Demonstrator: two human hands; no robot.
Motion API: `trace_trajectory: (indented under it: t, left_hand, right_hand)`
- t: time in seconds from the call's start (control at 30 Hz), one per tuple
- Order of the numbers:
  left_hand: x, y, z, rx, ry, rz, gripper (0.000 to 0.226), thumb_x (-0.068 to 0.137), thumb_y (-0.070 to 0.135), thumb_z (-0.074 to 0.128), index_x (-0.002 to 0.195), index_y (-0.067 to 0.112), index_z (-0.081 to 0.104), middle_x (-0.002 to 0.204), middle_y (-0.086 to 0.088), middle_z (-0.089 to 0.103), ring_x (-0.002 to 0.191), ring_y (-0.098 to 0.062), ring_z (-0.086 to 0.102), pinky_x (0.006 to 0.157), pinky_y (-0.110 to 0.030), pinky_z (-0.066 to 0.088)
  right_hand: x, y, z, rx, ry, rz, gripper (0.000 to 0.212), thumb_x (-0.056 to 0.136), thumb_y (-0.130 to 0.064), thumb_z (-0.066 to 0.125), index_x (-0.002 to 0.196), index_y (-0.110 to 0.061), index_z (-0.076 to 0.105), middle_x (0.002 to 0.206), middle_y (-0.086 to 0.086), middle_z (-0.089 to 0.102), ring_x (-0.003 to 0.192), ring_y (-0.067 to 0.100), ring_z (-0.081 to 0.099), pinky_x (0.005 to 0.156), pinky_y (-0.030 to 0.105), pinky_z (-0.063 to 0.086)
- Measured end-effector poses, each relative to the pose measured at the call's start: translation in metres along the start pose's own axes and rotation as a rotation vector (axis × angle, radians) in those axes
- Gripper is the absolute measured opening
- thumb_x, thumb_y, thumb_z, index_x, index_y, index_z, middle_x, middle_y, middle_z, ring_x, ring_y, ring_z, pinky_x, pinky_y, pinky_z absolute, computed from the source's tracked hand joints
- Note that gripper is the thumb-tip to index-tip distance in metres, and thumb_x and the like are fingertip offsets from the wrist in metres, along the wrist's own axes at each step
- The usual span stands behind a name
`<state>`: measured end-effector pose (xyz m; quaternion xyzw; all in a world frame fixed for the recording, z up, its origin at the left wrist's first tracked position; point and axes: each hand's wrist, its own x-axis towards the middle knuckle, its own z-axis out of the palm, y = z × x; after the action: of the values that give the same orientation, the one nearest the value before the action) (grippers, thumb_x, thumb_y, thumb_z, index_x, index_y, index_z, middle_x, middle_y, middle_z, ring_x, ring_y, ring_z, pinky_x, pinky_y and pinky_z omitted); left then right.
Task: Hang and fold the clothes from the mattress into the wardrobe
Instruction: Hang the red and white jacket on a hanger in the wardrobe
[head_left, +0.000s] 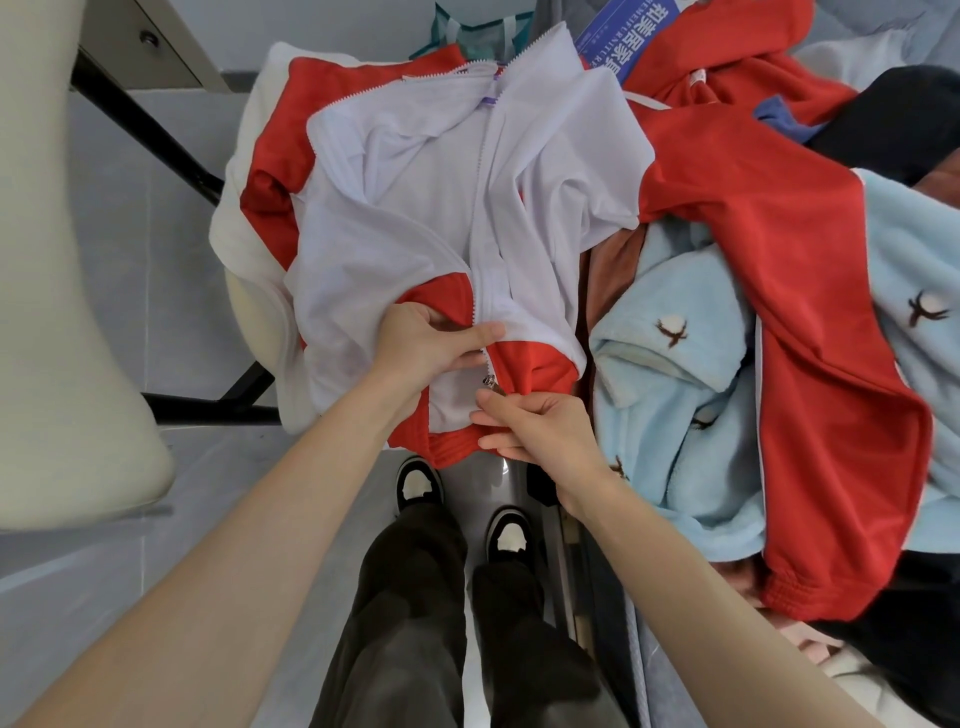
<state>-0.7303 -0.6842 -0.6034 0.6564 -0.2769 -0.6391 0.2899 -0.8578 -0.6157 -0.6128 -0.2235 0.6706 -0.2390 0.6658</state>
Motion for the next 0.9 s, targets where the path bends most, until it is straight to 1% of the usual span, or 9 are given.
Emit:
trace_trajectory:
  t: [0.07,0.17,0.27,0.37,0.5,0.63,0.7,0.8,0.9]
  left_hand:
    - [0.0,0.0,0.0,0.008,0.001,0.01,0.013,0.071,0.006,0.081,0.077,0.001,0.07,0.071,-0.003,0.072,0.068,-0.011,0.071,0.06,-0.018,0.056]
    - [-0.001,-0.001,0.001,0.016,-0.002,0.026,0.014,0.072,0.004,0.08,0.079,-0.002,0.069,0.071,-0.005,0.072,0.067,-0.01,0.071,0.06,-0.018,0.055]
    - [-0.001,-0.001,0.003,0.035,-0.003,0.033,0.018,0.071,0.004,0.08,0.081,-0.006,0.069,0.074,-0.009,0.072,0.066,-0.011,0.07,0.059,-0.018,0.055]
    - [-0.001,-0.002,0.003,0.029,0.001,0.034,0.016,0.072,0.003,0.08,0.081,-0.005,0.069,0.077,-0.01,0.071,0.066,-0.01,0.07,0.06,-0.019,0.056]
    - [0.0,-0.004,0.005,0.03,0.004,0.037,0.017,0.072,0.003,0.08,0.082,-0.005,0.069,0.082,-0.014,0.071,0.068,-0.013,0.071,0.063,-0.021,0.057]
    - [-0.001,-0.005,0.005,0.074,0.032,0.034,0.026,0.07,0.006,0.082,0.084,-0.01,0.068,0.08,-0.015,0.071,0.069,-0.015,0.071,0.063,-0.021,0.057]
    - [-0.002,-0.005,0.006,0.078,0.025,0.029,0.025,0.07,0.006,0.081,0.085,-0.01,0.068,0.08,-0.015,0.071,0.068,-0.014,0.071,0.063,-0.021,0.057]
    - [-0.004,-0.004,0.008,0.06,0.021,0.028,0.018,0.07,0.003,0.081,0.079,-0.006,0.068,0.067,-0.004,0.07,0.062,-0.009,0.069,0.058,-0.017,0.055]
    - [-0.005,-0.003,0.009,0.052,0.032,0.044,0.015,0.071,0.003,0.08,0.076,-0.004,0.068,0.064,-0.001,0.07,0.061,-0.008,0.068,0.056,-0.016,0.054]
  right_hand:
    - [0.001,0.0,0.0,-0.058,0.031,-0.03,0.024,0.084,-0.032,0.071,0.088,-0.009,0.075,0.084,-0.001,0.076,0.073,0.015,0.071,0.084,0.035,0.058]
    - [0.003,0.003,-0.002,-0.202,0.083,-0.123,0.025,0.086,-0.035,0.068,0.081,-0.012,0.076,0.075,-0.003,0.075,0.062,0.013,0.069,0.08,0.035,0.058]
    - [0.003,0.005,-0.003,-0.367,0.102,-0.224,0.026,0.09,-0.033,0.064,0.076,-0.015,0.075,0.068,-0.007,0.073,0.056,0.009,0.066,0.072,0.026,0.057]
    - [0.001,0.003,-0.003,-0.356,0.102,-0.215,0.025,0.086,-0.037,0.067,0.078,-0.015,0.074,0.07,-0.008,0.073,0.053,0.003,0.064,0.066,0.018,0.054]
    - [-0.004,0.004,-0.001,-0.207,0.273,-0.133,0.032,0.074,-0.044,0.077,0.079,-0.014,0.068,0.071,-0.002,0.071,0.063,0.01,0.068,0.062,0.028,0.058]
    - [-0.009,-0.001,-0.002,0.26,0.17,0.118,0.046,0.072,-0.041,0.08,0.102,-0.009,0.066,0.093,0.004,0.072,0.08,0.015,0.07,0.061,0.026,0.058]
    - [-0.007,0.0,-0.004,0.351,0.123,0.153,0.038,0.076,-0.033,0.079,0.101,-0.007,0.068,0.093,0.006,0.073,0.081,0.017,0.071,0.064,0.026,0.058]
    - [-0.003,0.001,-0.004,0.425,0.088,0.17,0.018,0.078,-0.018,0.078,0.085,-0.005,0.067,0.088,0.01,0.073,0.074,0.014,0.071,0.066,0.023,0.058]
    - [-0.002,0.004,-0.005,0.467,0.025,0.172,0.015,0.081,-0.013,0.074,0.088,-0.001,0.068,0.091,0.015,0.072,0.076,0.014,0.071,0.066,0.021,0.058]
